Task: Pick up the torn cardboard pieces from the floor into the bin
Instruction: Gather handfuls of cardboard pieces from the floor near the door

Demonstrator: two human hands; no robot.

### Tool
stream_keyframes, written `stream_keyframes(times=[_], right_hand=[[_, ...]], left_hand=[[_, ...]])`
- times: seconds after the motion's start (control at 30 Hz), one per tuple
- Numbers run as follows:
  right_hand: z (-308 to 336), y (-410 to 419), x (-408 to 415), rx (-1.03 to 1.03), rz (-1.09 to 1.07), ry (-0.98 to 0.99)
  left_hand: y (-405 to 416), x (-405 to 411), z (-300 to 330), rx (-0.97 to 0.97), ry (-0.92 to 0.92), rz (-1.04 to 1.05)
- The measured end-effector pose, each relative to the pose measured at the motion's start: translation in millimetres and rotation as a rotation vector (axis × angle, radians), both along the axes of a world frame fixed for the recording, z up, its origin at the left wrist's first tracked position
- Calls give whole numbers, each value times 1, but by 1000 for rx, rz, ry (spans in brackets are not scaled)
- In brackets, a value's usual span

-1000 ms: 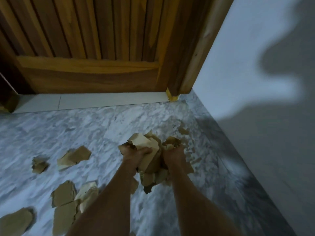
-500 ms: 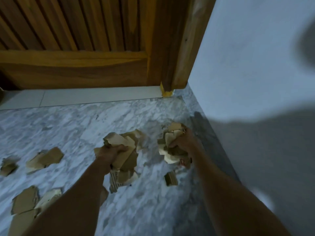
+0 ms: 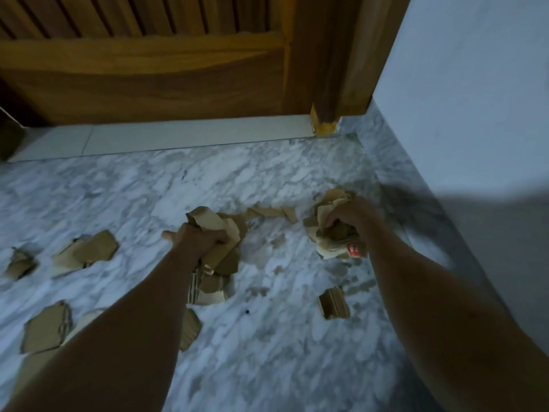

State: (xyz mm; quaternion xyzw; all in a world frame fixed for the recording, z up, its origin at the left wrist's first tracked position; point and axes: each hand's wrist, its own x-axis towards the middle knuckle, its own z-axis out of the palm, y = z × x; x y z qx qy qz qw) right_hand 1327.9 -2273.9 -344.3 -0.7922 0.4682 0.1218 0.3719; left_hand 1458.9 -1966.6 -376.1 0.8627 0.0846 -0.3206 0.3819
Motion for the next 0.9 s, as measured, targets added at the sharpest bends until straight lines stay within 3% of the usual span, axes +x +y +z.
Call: stream_keyframes(times=[0.2, 0.33, 0.43, 0.5, 0.6, 0.73, 0.9], right_hand=[[1, 11, -6, 3, -45, 7], [0, 18, -13, 24, -167, -141], [-3, 11, -21, 131, -210, -354], [20, 19, -36, 238, -195, -384], [53, 44, -63, 370, -124, -153], [31, 89, -98, 282, -63, 132], [3, 138, -119, 90, -192, 115]], left_hand=[[2, 18, -37, 50, 7, 20], [-1, 10, -39, 118, -27, 71], [-3, 28, -84, 157, -65, 100], [-8, 13, -58, 147, -93, 122], [-13, -28, 9, 149, -125, 149], [-12, -48, 30, 59, -108, 185], [-4, -69, 34, 148, -153, 95]])
